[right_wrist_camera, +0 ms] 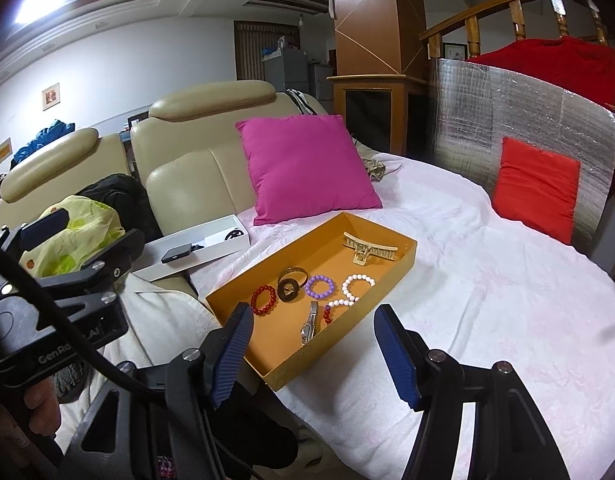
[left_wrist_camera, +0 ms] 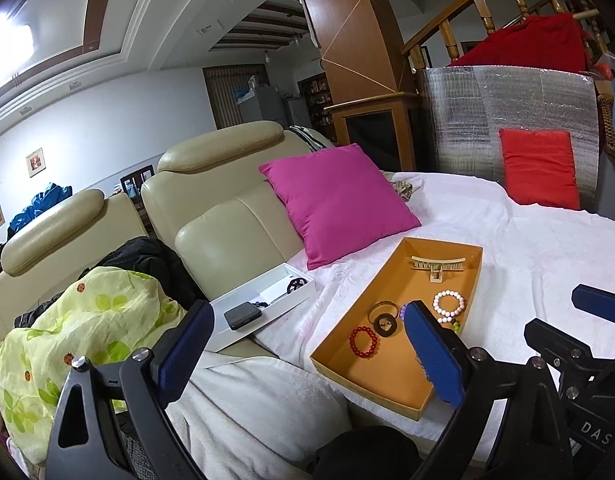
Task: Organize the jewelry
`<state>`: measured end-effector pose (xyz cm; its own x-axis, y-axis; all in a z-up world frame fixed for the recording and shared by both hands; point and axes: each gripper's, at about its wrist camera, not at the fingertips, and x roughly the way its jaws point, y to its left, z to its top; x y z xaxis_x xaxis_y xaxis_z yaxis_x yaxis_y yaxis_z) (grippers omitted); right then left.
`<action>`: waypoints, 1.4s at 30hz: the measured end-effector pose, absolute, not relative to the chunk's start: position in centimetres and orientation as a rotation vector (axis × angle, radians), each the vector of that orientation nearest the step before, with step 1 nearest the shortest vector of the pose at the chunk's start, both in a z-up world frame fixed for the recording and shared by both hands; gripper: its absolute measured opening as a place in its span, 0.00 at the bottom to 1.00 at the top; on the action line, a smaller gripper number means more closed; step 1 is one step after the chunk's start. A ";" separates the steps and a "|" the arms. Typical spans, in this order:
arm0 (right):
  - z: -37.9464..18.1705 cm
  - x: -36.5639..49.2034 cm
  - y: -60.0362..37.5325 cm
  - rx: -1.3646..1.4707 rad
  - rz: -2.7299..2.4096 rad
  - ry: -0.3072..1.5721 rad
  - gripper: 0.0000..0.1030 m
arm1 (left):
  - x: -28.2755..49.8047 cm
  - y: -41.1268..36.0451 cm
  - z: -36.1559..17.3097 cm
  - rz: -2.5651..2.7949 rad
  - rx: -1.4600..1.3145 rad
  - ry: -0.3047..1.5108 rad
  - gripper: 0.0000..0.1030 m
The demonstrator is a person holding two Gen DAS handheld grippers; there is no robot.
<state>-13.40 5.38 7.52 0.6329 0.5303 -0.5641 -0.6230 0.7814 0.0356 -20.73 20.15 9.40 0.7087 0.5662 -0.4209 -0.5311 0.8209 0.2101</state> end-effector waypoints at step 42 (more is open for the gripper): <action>7.0 -13.0 8.8 -0.170 0.632 0.631 0.65 | -21.4 24.4 7.7 0.635 0.011 0.518 0.94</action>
<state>-12.95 8.80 7.01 0.6283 0.4981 -0.5976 -0.5982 0.8004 0.0382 -21.42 24.39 7.72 0.6823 0.5691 -0.4588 -0.5638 0.8092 0.1653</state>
